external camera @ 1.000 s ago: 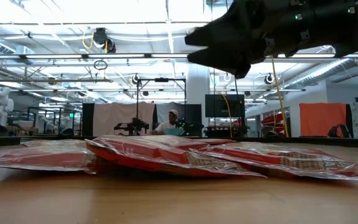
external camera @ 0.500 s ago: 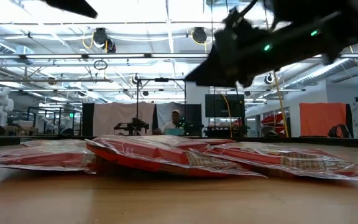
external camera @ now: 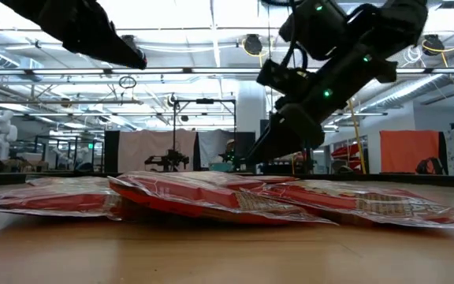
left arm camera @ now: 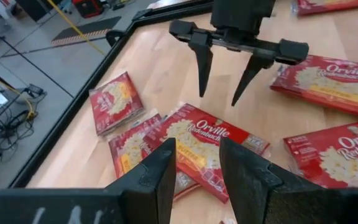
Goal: Sort popcorn bags into baskets
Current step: Put the popcorn bag into the orange bin
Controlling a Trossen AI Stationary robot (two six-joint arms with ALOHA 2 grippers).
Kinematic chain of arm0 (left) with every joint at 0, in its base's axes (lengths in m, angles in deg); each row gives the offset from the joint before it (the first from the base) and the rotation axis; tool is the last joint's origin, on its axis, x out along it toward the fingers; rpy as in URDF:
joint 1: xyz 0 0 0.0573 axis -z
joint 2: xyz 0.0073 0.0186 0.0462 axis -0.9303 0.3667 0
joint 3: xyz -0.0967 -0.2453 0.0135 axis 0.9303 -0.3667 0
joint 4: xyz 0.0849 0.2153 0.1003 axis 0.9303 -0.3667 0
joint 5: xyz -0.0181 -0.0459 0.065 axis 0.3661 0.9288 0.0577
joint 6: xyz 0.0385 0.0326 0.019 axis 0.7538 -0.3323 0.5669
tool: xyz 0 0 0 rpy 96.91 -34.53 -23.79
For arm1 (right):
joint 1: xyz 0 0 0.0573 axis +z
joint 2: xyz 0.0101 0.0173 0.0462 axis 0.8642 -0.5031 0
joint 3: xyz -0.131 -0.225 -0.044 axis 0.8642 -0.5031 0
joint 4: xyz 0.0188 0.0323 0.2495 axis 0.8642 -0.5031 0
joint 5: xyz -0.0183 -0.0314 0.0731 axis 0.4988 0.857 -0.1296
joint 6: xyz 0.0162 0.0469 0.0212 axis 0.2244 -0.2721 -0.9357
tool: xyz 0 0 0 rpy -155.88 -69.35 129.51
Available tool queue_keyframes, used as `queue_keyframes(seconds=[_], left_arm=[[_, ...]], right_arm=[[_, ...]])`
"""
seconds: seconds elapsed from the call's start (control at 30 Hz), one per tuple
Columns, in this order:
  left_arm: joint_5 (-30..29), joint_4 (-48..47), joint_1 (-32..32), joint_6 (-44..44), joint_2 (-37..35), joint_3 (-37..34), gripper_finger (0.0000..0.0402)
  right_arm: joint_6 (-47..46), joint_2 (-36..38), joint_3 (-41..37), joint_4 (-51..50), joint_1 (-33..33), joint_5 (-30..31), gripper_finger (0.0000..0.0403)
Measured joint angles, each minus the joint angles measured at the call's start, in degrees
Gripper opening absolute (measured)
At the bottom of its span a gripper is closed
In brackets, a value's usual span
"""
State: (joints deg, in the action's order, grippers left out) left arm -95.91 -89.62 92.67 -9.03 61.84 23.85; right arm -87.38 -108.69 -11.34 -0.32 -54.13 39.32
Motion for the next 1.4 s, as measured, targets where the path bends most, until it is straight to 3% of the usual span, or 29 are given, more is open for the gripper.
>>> queue_keyframes(seconds=[0.17, 0.3, 0.43, 0.7, 0.83, 1.2, 1.4], left_arm=[[0.02, 0.15, -0.50, -0.20, 0.00, 0.00, 0.0127], [0.14, 0.06, -0.46, -1.45, 0.20, 0.00, 0.0127], [1.66, -0.01, -0.43, -3.89, 0.20, 0.00, 0.0127], [2.12, -0.05, -0.43, -5.60, 0.20, 0.00, 0.0127], [2.12, -0.08, -0.43, -5.62, 0.20, 0.00, 0.0127], [2.12, -0.28, -0.43, -6.74, 0.24, 0.00, 0.0127], [2.08, -0.25, -0.43, -7.93, 0.54, 0.00, 0.0127]], right_arm=[[7.52, 0.11, 1.91, -7.79, -4.20, -1.07, 0.0216], [12.88, 0.15, 1.97, -10.06, -8.90, -5.43, 0.0211], [15.57, 0.11, 1.97, -9.84, -12.56, -13.91, 0.0210], [17.30, -4.06, 1.99, -6.08, -16.24, -20.95, 0.0204], [15.74, -5.56, 2.01, -3.89, -16.49, -22.18, 0.0170], [9.94, -5.63, 1.87, -0.71, -14.50, -21.27, 0.0023], [1.79, -5.66, 1.84, 3.14, -11.86, -19.79, 0.0003]])
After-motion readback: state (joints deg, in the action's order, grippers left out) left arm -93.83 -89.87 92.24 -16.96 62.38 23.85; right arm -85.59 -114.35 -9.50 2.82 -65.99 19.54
